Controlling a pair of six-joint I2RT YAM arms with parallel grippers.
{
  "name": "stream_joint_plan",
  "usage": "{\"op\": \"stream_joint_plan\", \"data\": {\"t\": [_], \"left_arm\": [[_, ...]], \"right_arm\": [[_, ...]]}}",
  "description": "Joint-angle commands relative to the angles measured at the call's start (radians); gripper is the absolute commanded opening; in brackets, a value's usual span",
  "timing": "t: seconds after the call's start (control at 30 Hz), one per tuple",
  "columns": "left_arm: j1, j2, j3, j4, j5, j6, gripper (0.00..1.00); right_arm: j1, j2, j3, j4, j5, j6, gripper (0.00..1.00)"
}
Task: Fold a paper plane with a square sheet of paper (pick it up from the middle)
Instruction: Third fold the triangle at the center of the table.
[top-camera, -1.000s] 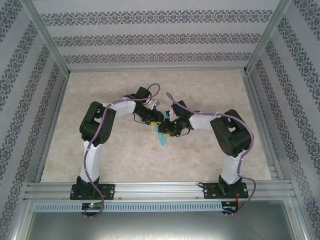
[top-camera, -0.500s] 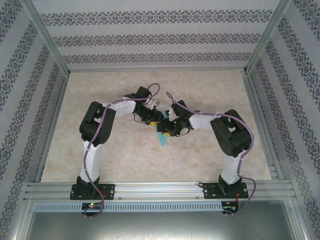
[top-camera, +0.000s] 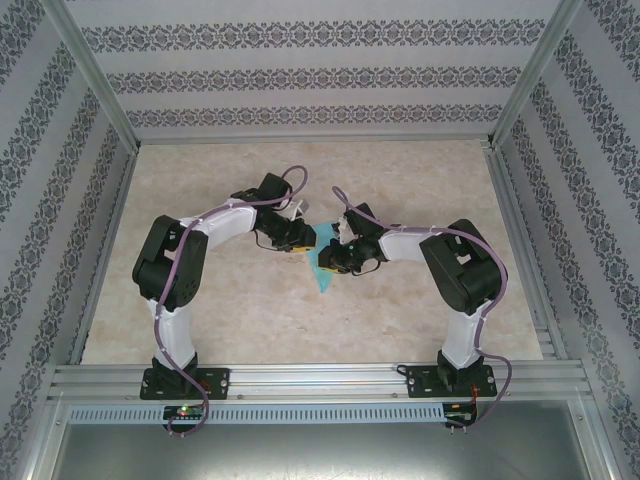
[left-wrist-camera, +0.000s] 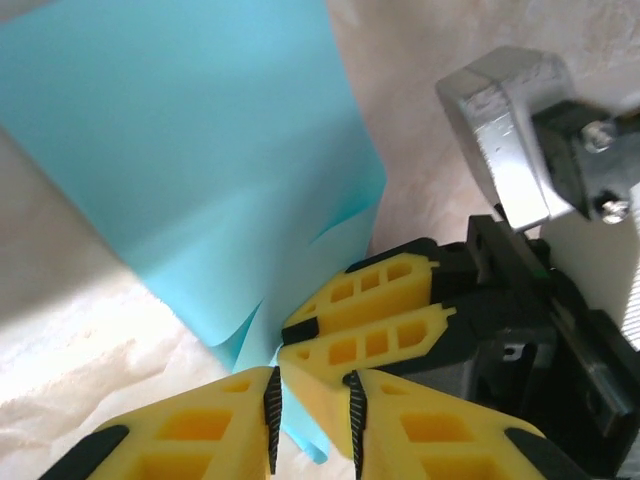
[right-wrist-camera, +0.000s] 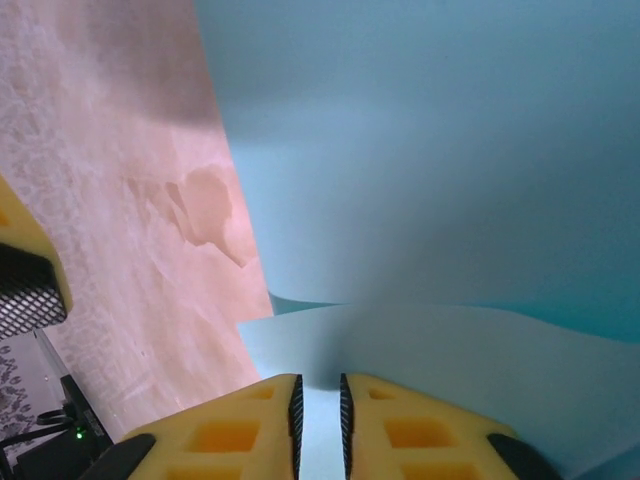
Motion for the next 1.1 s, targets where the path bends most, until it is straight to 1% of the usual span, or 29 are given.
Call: {"op": "stream_joint_plan", "data": {"t": [0.0, 0.1, 0.2, 0.47, 1.07], "left_arm": [[-0.012, -0.022, -0.036, 0.038, 0.016, -0.023, 0.23], [-0.02, -0.018, -0.056, 0.057, 0.016, -0.029, 0.22], [-0.028, -0.005, -0.064, 0.068, 0.019, -0.032, 0.17], [-0.055, 0.015, -0.077, 0.085, 0.028, -0.03, 0.16], [-0.071, 0.071, -0.06, 0.076, 0.008, -0.004, 0.16]], "right_arm": [[0.005, 0.006, -0.013, 0.002, 0.012, -0.02, 0.14], [0.004, 0.008, -0.012, -0.009, 0.016, -0.025, 0.1], [0.004, 0.005, -0.015, -0.017, 0.021, -0.029, 0.08], [0.003, -0.003, -0.017, -0.031, 0.032, -0.034, 0.06], [-0.006, -0.022, -0.052, 0.003, 0.045, -0.001, 0.0]]}}
